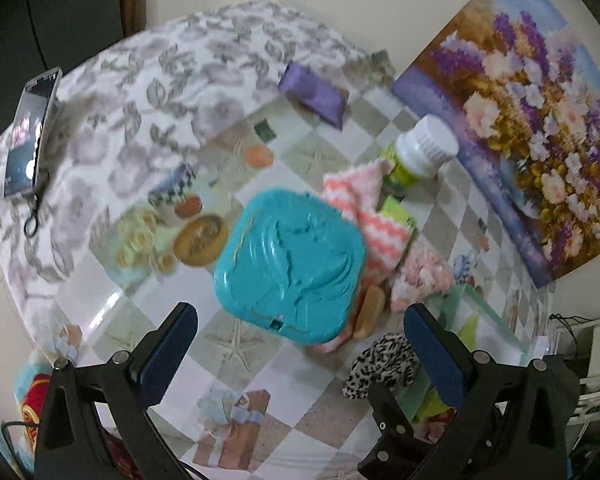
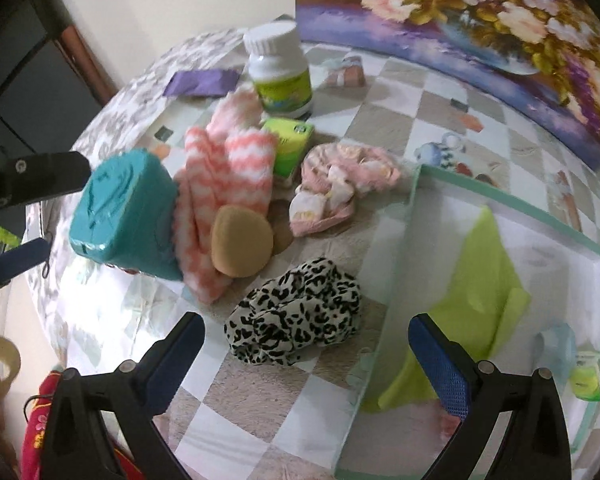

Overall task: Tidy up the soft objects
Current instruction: 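Reach the right gripper to the leopard-print scrunchie and close on it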

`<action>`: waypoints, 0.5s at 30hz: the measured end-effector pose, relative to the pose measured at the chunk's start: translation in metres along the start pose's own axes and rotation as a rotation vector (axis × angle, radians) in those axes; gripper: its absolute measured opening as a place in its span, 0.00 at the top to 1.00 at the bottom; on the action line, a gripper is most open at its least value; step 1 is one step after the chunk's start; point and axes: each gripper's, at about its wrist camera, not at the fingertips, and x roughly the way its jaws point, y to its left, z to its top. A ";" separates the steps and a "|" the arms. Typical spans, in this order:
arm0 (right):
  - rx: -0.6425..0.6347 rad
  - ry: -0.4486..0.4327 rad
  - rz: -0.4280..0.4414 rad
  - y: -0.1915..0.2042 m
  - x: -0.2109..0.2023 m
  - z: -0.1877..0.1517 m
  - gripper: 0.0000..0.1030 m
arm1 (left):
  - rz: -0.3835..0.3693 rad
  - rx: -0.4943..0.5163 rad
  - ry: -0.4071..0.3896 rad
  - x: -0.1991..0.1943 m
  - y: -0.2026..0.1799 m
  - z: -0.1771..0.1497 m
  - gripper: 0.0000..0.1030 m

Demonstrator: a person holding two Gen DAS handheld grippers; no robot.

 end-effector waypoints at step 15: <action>-0.071 -0.010 -0.019 0.009 0.020 0.003 0.05 | 0.014 -0.058 0.040 0.033 0.006 -0.010 0.00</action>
